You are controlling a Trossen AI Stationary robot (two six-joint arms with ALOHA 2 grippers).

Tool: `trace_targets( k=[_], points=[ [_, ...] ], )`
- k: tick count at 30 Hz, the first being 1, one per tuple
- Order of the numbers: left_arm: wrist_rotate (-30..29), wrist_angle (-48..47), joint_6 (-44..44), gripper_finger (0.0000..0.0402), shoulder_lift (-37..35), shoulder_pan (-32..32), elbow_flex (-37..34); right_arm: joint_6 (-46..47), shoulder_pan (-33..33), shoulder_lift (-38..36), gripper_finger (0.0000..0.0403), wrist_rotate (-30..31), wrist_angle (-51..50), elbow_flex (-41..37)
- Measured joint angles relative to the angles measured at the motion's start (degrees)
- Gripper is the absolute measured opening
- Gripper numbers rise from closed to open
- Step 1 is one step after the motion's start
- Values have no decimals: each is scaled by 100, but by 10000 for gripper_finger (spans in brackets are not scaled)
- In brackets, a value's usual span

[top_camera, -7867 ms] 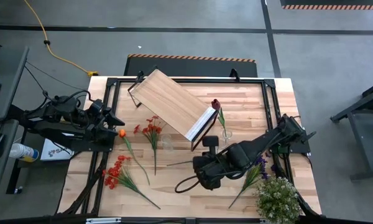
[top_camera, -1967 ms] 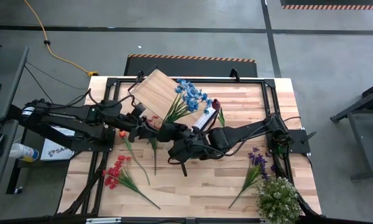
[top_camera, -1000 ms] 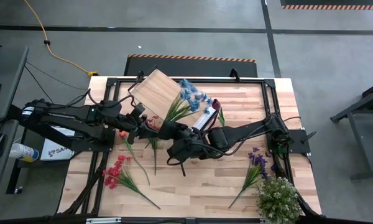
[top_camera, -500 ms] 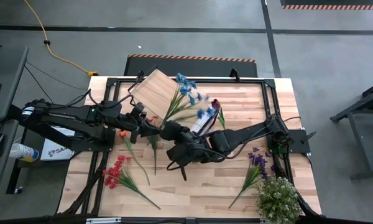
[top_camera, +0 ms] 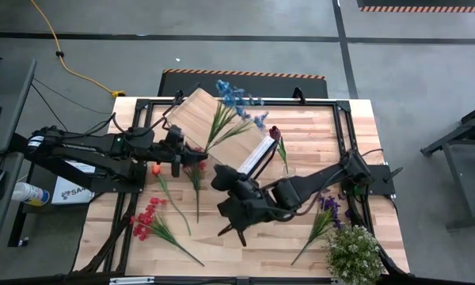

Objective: Pick and place flowers into a vace then onto a shelf
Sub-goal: Put the blue flowers into the right transparent flower vase

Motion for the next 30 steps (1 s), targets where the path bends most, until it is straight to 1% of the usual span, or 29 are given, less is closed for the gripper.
trace_targets(
  k=[3, 8, 12, 16, 20, 23, 26, 28, 30],
  points=[
    [-170, 324, 207, 45, -53, 0, -2, 211, 92, -2, 142, 148, -5, 0],
    [-401, 997, 670, 45, -185, 0, -2, 626, 204, -14, 142, 688, -33, 9],
    [-431, 1345, 937, 45, -313, -2, 1, 933, 244, -29, 142, 1090, -135, 218],
    [-435, 1609, 1132, 45, -399, -2, 2, 1361, 240, -34, 142, 1571, -377, 639],
    [-434, 1914, 1383, 45, -419, -2, 2, 1708, 218, -347, 142, 1808, -212, 533],
    [-341, 2234, 1530, 45, -414, -2, 2, 2133, 200, -564, 142, 1880, -207, 531],
    [-289, 2405, 1666, 45, -420, -2, 2, 2782, 175, -795, 142, 1789, -193, 531],
    [-180, 2486, 1740, 45, -411, -2, 2, 3318, 137, -948, 142, 1580, -192, 531],
    [-98, 2601, 1825, 45, -414, -2, 2, 3894, 95, -1107, 141, 1169, -198, 531]
  ],
)
